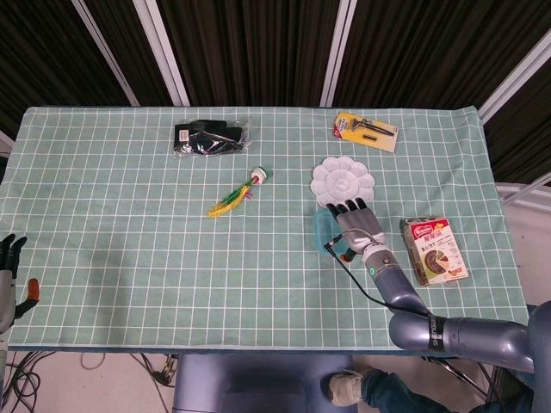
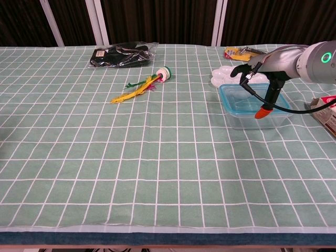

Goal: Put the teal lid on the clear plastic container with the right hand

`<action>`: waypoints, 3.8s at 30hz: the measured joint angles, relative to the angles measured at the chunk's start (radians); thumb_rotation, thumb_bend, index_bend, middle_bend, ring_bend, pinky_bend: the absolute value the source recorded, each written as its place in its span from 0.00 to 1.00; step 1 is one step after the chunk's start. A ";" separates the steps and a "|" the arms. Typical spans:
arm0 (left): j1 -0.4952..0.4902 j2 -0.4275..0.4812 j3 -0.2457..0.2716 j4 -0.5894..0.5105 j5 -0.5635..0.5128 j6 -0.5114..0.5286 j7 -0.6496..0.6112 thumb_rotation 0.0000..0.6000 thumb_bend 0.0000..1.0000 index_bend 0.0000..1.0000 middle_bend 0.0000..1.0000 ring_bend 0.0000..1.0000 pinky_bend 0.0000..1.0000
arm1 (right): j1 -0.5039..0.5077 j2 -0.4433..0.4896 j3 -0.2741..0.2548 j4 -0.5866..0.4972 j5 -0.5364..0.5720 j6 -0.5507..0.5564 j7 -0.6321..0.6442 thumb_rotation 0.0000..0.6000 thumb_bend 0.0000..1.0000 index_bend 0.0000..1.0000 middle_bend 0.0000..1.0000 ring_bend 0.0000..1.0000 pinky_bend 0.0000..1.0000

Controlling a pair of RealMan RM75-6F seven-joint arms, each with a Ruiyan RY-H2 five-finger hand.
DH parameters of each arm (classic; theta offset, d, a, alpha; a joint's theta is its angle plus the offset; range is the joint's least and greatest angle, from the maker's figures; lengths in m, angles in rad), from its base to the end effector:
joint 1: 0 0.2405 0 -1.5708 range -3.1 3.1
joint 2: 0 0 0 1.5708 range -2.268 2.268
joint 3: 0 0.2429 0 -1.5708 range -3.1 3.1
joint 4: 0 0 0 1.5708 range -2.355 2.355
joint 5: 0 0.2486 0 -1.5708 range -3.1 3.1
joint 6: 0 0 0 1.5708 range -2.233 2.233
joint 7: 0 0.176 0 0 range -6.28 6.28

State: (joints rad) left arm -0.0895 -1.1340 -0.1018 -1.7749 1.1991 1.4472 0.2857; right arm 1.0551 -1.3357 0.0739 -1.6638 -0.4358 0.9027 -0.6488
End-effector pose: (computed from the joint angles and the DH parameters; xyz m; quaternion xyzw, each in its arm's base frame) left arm -0.3182 0.2194 0.1112 -0.5365 -0.4331 -0.2969 0.6606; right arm -0.1278 -0.3984 -0.0340 0.7582 -0.4105 0.2120 0.4600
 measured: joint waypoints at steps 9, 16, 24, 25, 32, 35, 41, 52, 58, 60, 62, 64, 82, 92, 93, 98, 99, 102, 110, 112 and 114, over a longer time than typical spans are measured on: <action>-0.001 0.001 0.001 -0.001 -0.007 -0.002 0.006 1.00 0.52 0.07 0.00 0.00 0.00 | -0.001 0.002 0.002 0.002 -0.003 0.002 0.008 1.00 0.24 0.00 0.43 0.09 0.00; -0.002 0.003 0.002 -0.008 -0.019 -0.007 0.017 1.00 0.52 0.06 0.00 0.00 0.00 | -0.001 0.013 0.001 0.000 -0.006 -0.006 0.013 1.00 0.24 0.00 0.43 0.09 0.00; -0.003 0.004 0.002 -0.008 -0.022 -0.008 0.021 1.00 0.53 0.06 0.00 0.00 0.00 | -0.001 0.023 -0.003 -0.004 -0.003 -0.007 0.013 1.00 0.24 0.00 0.43 0.09 0.00; -0.003 0.004 0.002 -0.008 -0.023 -0.008 0.022 1.00 0.53 0.06 0.00 0.00 0.00 | -0.001 0.023 -0.004 -0.003 -0.001 -0.007 0.013 1.00 0.24 0.00 0.43 0.09 0.00; -0.003 0.003 0.003 -0.008 -0.023 -0.007 0.023 1.00 0.52 0.06 0.00 0.00 0.00 | 0.000 0.024 -0.008 0.000 0.006 -0.009 0.012 1.00 0.24 0.00 0.43 0.09 0.00; -0.004 0.003 0.003 -0.007 -0.024 -0.007 0.023 1.00 0.53 0.06 0.00 0.00 0.00 | 0.000 0.026 -0.009 -0.001 0.006 -0.008 0.013 1.00 0.24 0.00 0.43 0.09 0.00; -0.004 0.003 0.004 -0.007 -0.022 -0.006 0.023 1.00 0.53 0.06 0.00 0.00 0.00 | -0.002 0.029 -0.010 -0.001 0.008 -0.008 0.016 1.00 0.24 0.00 0.43 0.09 0.00; -0.004 0.002 0.005 -0.006 -0.023 -0.006 0.025 1.00 0.53 0.06 0.00 0.00 0.00 | -0.005 0.029 -0.019 0.001 0.006 -0.010 0.016 1.00 0.24 0.00 0.43 0.09 0.00; -0.005 0.002 0.005 -0.005 -0.022 -0.006 0.024 1.00 0.53 0.06 0.00 0.00 0.00 | -0.004 0.024 -0.018 0.000 0.000 -0.007 0.017 1.00 0.24 0.00 0.43 0.09 0.00; -0.004 0.002 0.005 -0.005 -0.023 -0.006 0.024 1.00 0.53 0.06 0.00 0.00 0.00 | -0.004 0.022 -0.018 0.002 0.001 -0.006 0.016 1.00 0.24 0.00 0.43 0.09 0.00; -0.004 0.003 0.005 -0.005 -0.023 -0.007 0.023 1.00 0.53 0.06 0.00 0.00 0.00 | -0.004 0.021 -0.020 0.003 0.004 -0.006 0.013 1.00 0.24 0.00 0.43 0.08 0.00; -0.004 0.003 0.005 -0.005 -0.023 -0.007 0.023 1.00 0.53 0.06 0.00 0.00 0.00 | -0.002 0.020 -0.022 0.003 0.011 -0.006 0.009 1.00 0.24 0.00 0.42 0.06 0.00; -0.005 0.002 0.007 -0.005 -0.024 -0.007 0.024 1.00 0.53 0.06 0.00 0.00 0.00 | 0.009 0.034 -0.024 -0.013 0.053 0.001 -0.010 1.00 0.24 0.00 0.15 0.00 0.00; -0.005 0.003 0.007 -0.005 -0.023 -0.007 0.021 1.00 0.53 0.06 0.00 0.00 0.00 | 0.019 0.042 -0.029 -0.031 0.078 0.000 -0.026 1.00 0.24 0.00 0.09 0.00 0.00; -0.005 0.003 0.007 -0.005 -0.023 -0.007 0.021 1.00 0.53 0.06 0.00 0.00 0.00 | 0.020 0.043 -0.029 -0.033 0.080 0.002 -0.028 1.00 0.24 0.00 0.08 0.00 0.00; -0.005 0.002 0.007 -0.003 -0.022 -0.006 0.021 1.00 0.53 0.06 0.00 0.00 0.00 | 0.024 0.048 -0.030 -0.042 0.090 0.009 -0.033 1.00 0.24 0.00 0.07 0.00 0.00; -0.005 0.002 0.007 -0.003 -0.022 -0.007 0.021 1.00 0.53 0.06 0.00 0.00 0.00 | 0.024 0.050 -0.030 -0.044 0.091 0.011 -0.033 1.00 0.24 0.00 0.07 0.00 0.00; -0.005 0.002 0.007 -0.003 -0.022 -0.007 0.022 1.00 0.53 0.06 0.00 0.00 0.00 | 0.025 0.058 -0.029 -0.054 0.092 0.018 -0.034 1.00 0.24 0.00 0.06 0.00 0.00; -0.005 0.001 0.010 -0.003 -0.018 -0.006 0.021 1.00 0.53 0.06 0.00 0.00 0.00 | 0.006 0.124 -0.010 -0.127 0.065 0.069 -0.007 1.00 0.27 0.13 0.06 0.00 0.00; -0.005 0.001 0.010 -0.004 -0.019 -0.008 0.022 1.00 0.53 0.06 0.00 0.00 0.00 | -0.010 0.134 -0.004 -0.139 0.019 0.085 0.019 1.00 0.34 0.24 0.06 0.00 0.00; -0.005 0.000 0.011 -0.006 -0.023 -0.011 0.025 1.00 0.53 0.06 0.00 0.00 0.00 | -0.031 0.140 -0.003 -0.144 -0.040 0.098 0.047 1.00 0.39 0.32 0.06 0.00 0.00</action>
State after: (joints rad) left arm -0.0949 -1.1339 -0.0909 -1.7807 1.1765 1.4358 0.3106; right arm 1.0244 -1.1952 0.0710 -1.8083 -0.4754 1.0002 -0.6020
